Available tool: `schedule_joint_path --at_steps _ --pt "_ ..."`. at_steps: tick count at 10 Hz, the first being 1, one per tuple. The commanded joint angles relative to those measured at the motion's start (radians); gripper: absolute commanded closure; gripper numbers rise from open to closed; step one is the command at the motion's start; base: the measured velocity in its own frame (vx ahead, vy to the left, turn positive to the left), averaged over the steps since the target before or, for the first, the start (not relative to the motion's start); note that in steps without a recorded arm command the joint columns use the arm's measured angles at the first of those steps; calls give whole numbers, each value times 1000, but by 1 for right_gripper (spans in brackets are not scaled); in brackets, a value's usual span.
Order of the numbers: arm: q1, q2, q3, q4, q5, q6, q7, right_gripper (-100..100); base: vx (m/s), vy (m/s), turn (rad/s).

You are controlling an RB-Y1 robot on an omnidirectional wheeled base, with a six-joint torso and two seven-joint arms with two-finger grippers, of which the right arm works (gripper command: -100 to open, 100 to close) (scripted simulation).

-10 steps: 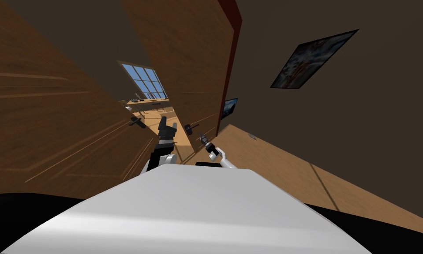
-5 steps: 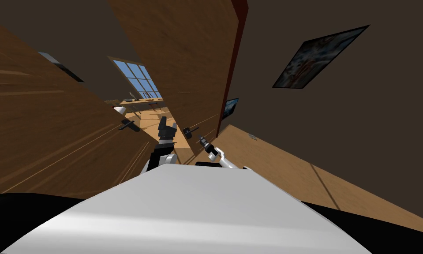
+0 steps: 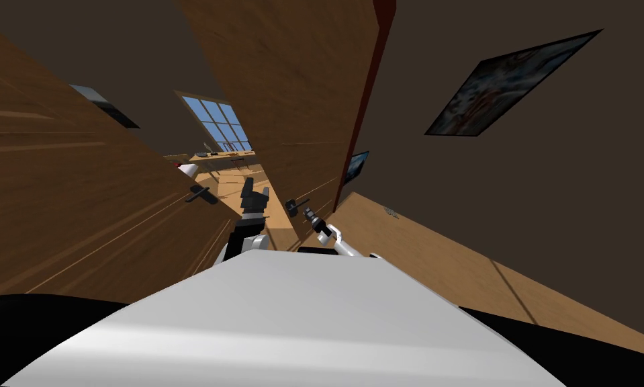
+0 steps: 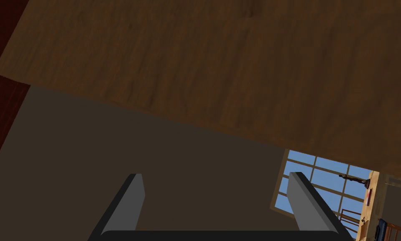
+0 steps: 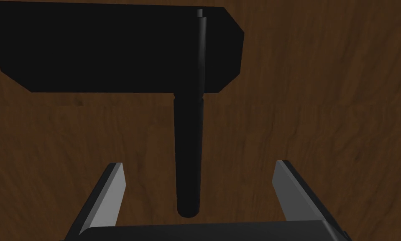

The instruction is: Push the door open

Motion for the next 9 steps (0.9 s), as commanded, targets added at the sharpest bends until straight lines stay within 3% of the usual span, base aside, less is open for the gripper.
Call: schedule_joint_path --at_steps 1,4,5,6,9 --pt "-2 6 -6 8 1 0 2 -100 160 153 24" --pt "-5 23 -17 23 3 -1 6 -100 125 136 30" --pt "-5 18 -15 19 2 0 5 -100 53 58 -1" --pt "-5 18 -15 19 2 0 5 100 -7 -7 -3" --pt "-5 18 -15 19 2 0 5 100 -8 -11 9"
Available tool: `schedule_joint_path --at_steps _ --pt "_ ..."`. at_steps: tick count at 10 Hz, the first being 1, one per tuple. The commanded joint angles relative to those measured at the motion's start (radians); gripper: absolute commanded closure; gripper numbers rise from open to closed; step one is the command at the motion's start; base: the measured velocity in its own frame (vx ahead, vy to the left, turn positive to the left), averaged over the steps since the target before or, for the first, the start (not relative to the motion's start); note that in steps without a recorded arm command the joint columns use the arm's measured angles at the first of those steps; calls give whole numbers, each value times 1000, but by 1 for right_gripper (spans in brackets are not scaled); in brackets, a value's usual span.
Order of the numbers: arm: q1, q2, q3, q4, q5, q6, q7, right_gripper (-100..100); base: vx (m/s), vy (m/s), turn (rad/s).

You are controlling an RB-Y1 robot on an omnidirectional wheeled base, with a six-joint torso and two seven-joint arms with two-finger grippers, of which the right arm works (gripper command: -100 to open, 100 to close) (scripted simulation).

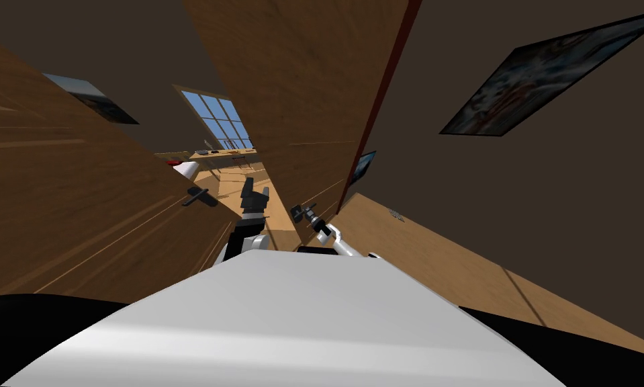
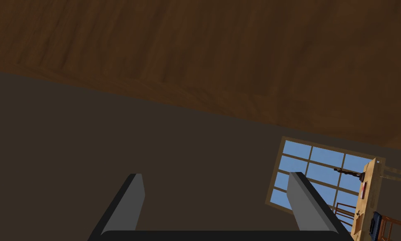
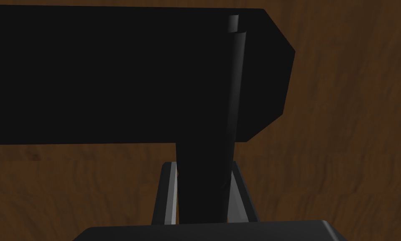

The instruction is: Push the door open

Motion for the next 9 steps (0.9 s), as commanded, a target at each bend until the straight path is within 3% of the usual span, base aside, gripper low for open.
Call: schedule_joint_path --at_steps 1,3,9 --pt "3 -2 1 0 0 -1 -1 100 0 0 0" --pt "7 -5 -9 -3 13 2 -4 100 17 46 -41" --pt "41 -14 -53 -19 74 9 -20 100 88 178 -117"
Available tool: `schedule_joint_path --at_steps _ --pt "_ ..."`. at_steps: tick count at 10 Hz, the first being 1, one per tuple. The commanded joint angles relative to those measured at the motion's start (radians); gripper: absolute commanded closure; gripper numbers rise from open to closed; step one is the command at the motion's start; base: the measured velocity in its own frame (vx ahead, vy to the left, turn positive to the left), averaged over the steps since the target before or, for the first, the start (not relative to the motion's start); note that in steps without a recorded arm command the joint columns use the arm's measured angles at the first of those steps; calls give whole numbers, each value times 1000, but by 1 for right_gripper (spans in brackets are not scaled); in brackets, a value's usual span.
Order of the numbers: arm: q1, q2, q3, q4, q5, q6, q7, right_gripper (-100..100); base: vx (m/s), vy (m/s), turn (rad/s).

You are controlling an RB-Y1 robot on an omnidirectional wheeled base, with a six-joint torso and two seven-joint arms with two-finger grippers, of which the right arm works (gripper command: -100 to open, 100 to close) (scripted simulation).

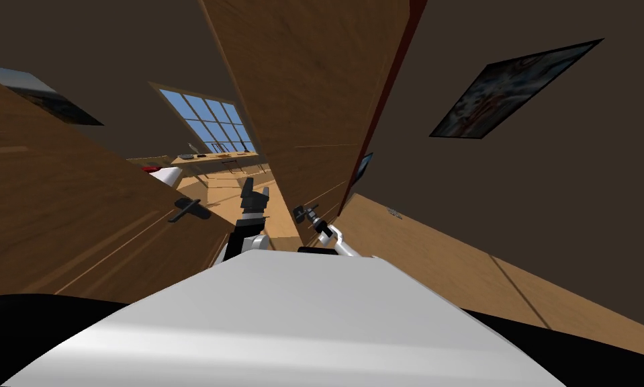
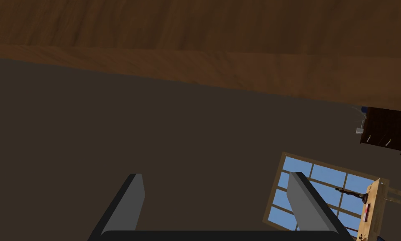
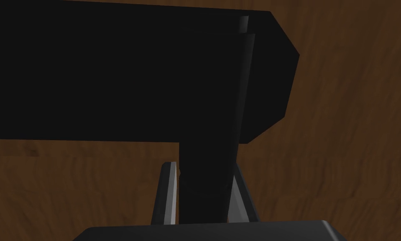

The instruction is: Push the door open

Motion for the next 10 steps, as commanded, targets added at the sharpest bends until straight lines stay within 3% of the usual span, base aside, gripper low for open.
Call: schedule_joint_path --at_steps 1,5,10 --pt "4 -3 -21 -3 15 2 -3 100 81 177 -126" --pt "31 1 -55 -16 63 8 -15 100 105 165 -117" --pt "67 21 -103 -33 129 17 -33 100 108 182 -150"
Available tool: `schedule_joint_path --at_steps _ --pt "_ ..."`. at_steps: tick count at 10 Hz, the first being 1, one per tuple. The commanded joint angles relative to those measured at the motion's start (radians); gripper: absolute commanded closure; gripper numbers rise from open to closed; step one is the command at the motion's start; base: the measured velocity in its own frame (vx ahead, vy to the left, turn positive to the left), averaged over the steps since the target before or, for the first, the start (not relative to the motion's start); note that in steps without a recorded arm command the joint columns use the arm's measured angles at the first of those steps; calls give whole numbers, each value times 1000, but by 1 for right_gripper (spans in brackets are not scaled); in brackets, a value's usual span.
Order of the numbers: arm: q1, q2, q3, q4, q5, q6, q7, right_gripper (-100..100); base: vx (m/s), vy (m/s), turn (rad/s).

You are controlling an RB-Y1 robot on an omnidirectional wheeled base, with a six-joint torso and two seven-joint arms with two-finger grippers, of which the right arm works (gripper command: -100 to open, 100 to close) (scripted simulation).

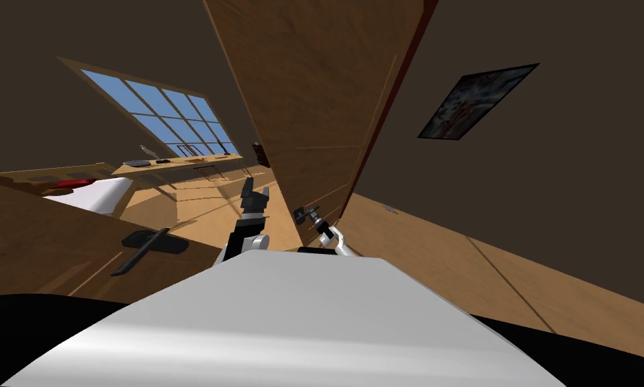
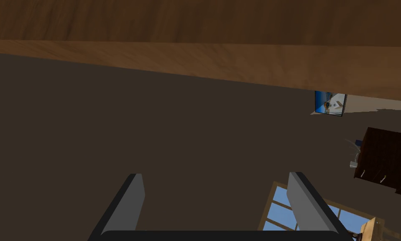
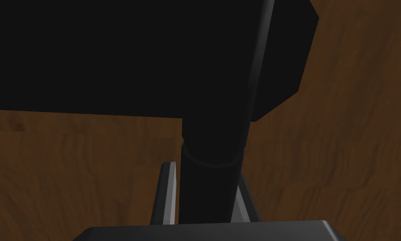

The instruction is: Push the door open

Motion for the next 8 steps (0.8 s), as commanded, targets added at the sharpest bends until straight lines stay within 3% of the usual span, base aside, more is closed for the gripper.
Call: schedule_joint_path --at_steps 1,8 --pt "4 6 -30 3 21 -1 -5 100 102 175 -153" --pt "45 57 -83 -16 95 8 -24 100 65 171 -124"
